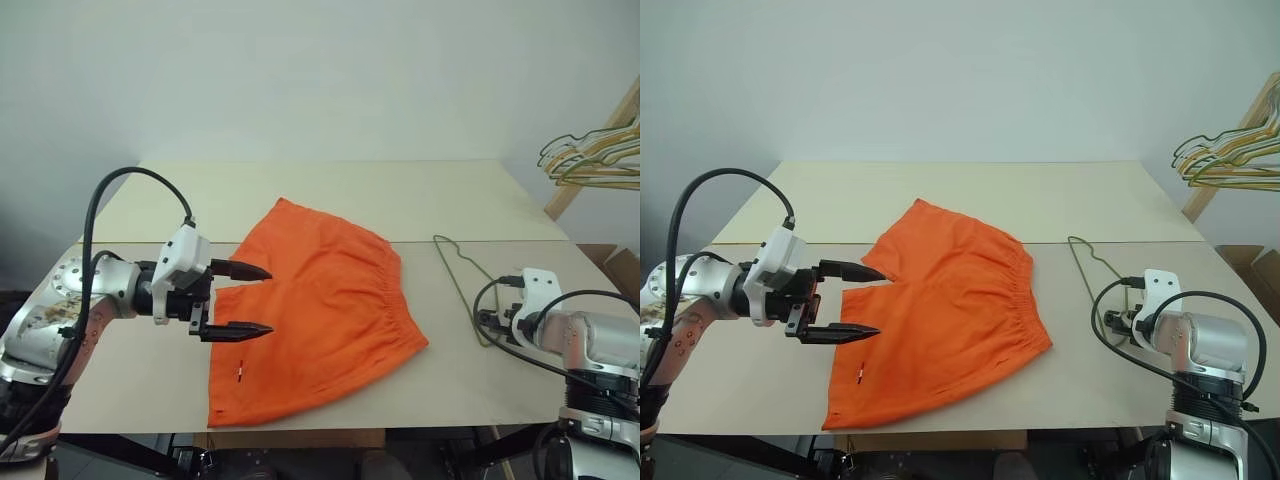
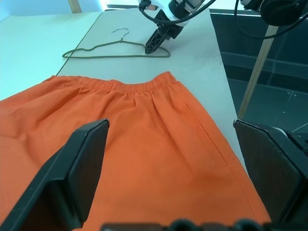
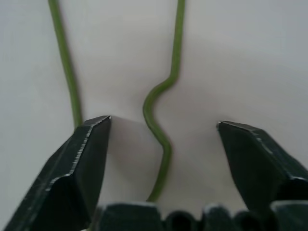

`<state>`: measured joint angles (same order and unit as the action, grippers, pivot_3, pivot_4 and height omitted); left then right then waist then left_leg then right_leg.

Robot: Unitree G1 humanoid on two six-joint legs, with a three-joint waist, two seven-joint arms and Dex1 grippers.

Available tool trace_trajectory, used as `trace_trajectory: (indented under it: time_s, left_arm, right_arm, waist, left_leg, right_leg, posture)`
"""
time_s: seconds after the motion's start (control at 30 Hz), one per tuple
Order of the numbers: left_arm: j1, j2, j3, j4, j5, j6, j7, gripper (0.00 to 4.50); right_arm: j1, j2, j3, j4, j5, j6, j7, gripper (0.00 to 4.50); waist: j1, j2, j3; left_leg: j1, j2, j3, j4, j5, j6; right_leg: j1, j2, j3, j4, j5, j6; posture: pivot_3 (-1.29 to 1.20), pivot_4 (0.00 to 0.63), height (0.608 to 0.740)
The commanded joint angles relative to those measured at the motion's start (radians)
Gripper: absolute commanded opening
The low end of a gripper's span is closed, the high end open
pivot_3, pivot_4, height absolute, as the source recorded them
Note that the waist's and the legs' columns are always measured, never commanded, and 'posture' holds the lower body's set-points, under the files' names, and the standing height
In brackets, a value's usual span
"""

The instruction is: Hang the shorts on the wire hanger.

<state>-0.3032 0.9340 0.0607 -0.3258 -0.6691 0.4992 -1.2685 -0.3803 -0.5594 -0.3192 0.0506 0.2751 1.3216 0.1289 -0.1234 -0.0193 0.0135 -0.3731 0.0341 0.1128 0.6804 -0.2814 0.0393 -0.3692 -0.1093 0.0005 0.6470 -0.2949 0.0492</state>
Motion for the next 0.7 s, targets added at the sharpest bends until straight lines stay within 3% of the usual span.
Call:
trace_trajectory:
  time_s: [0.03,0.3,0.43,0.5,0.63,0.7]
  left_arm:
    - [0.002,0.003,0.032,-0.034,-0.003,-0.017,0.0,4.5]
    - [0.023,0.012,0.046,-0.055,-0.006,-0.014,-0.002,4.5]
    - [0.02,0.012,0.045,-0.051,-0.004,-0.015,-0.006,4.5]
    - [0.008,0.005,0.04,-0.041,0.0,-0.016,-0.001,4.5]
    - [-0.047,-0.021,0.025,0.003,0.016,-0.021,0.021,4.5]
    - [-0.109,-0.041,0.015,0.054,0.03,-0.012,0.041,4.5]
  right_arm:
    - [0.001,-0.008,0.031,0.014,-0.019,0.026,0.006,2.58]
    - [0.011,-0.024,0.099,0.008,-0.041,0.036,0.033,0.1]
    - [0.025,-0.025,0.123,-0.016,-0.07,-0.017,0.027,0.02]
    - [0.049,-0.026,0.151,-0.058,-0.115,-0.149,0.008,0.02]
    - [0.122,-0.098,0.269,-0.168,-0.289,-0.662,-0.003,0.02]
    - [0.167,-0.194,0.35,-0.186,-0.408,-1.005,0.025,0.02]
  waist:
    - [0.0,0.0,0.0]
    - [0.002,-0.003,-0.002]
    - [0.002,-0.004,-0.002]
    - [0.002,-0.004,-0.002]
    - [0.001,0.001,0.001]
    - [-0.002,0.006,0.004]
  left_leg:
    - [0.0,0.0,0.0,0.0,0.0,0.0]
    - [0.0,0.0,0.0,0.0,0.0,0.0]
    - [0.0,0.0,0.0,0.0,0.0,0.0]
    - [0.0,0.0,0.0,0.0,0.0,0.0]
    - [0.0,-0.001,0.0,0.0,0.0,0.0]
    - [0.0,-0.001,0.001,0.0,0.0,0.0]
  right_leg:
    - [0.0,0.0,0.0,0.0,0.0,0.0]
    - [0.001,0.0,-0.001,0.0,0.0,0.0]
    - [0.001,0.0,-0.001,-0.001,0.0,0.0]
    - [0.001,0.0,-0.001,-0.001,0.0,0.0]
    - [0.0,0.0,0.001,-0.001,0.0,0.001]
    - [-0.002,0.0,0.002,-0.001,0.0,0.001]
  posture:
    - [-0.14,0.0,0.74]
    - [-0.13,0.0,0.74]
    - [-0.14,0.0,0.74]
    - [-0.15,0.0,0.74]
    - [-0.16,0.0,0.74]
    - [-0.17,0.0,0.74]
